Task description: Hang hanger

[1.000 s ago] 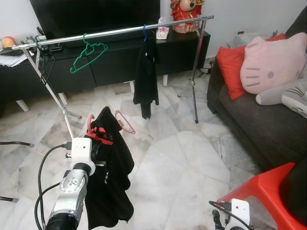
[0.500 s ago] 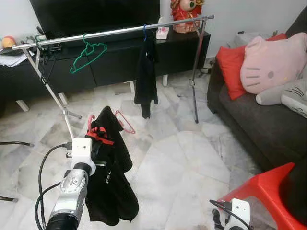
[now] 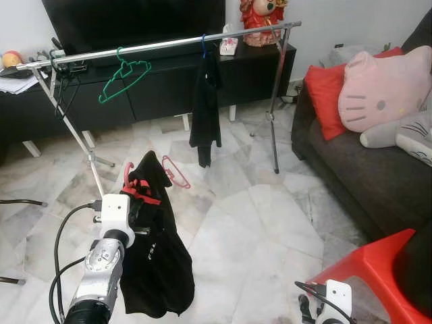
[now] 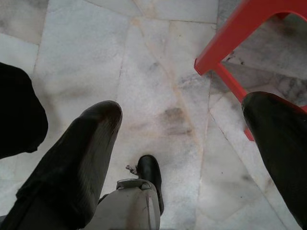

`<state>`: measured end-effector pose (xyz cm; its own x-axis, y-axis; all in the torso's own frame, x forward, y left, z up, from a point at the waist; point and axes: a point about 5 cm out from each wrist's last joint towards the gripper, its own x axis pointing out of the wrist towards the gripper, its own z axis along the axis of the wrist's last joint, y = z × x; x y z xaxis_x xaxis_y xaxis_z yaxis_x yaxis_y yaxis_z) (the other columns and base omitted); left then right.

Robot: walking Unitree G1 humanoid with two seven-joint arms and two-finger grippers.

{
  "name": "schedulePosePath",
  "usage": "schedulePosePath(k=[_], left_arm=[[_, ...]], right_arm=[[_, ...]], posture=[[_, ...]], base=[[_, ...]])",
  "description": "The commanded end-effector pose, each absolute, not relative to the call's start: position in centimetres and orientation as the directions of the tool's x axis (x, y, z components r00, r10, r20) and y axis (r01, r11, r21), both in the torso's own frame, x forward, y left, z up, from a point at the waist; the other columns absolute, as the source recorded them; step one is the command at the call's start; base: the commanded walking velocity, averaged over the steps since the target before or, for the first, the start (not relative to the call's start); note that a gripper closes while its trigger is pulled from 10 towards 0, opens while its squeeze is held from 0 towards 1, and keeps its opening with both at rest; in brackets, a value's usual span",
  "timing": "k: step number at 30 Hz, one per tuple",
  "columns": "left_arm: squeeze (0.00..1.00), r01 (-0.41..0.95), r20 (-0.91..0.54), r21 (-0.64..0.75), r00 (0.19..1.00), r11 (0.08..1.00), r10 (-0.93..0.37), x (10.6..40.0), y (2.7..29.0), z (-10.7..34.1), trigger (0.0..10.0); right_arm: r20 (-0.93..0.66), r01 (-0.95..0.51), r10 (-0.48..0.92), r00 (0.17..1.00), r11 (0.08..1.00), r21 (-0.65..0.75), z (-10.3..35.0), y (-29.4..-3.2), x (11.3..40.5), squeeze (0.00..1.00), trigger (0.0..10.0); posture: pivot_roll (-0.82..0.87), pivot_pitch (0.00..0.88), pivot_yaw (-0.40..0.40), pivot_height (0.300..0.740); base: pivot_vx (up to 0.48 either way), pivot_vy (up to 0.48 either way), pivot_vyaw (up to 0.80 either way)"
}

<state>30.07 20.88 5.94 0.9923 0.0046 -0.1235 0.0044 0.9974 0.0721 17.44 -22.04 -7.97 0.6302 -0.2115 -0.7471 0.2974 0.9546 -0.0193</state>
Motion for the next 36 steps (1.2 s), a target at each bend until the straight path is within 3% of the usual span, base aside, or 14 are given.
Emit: schedulePosePath(k=[1,36], left_arm=[[0.00,0.008,-0.091,0.086,0.996,0.996,0.000,30.23,21.07,6.69,10.0],[0.00,0.002,-0.114,0.085,0.994,0.996,0.007,29.66,20.97,6.68,10.0]], right_arm=[[-0.751,0.309,-0.215,0.625,0.951,-0.015,-8.06,-21.91,17.33,0.00,10.0],[-0.771,0.280,-0.185,0.610,0.960,-0.010,-8.47,-21.44,16.69,0.00,10.0]], posture=[[-0.11,0.000,0.039,0.740],[-0.12,0.000,0.028,0.740]], base=[[0.000,0.000,0.00],[0.466,0.000,0.00]])
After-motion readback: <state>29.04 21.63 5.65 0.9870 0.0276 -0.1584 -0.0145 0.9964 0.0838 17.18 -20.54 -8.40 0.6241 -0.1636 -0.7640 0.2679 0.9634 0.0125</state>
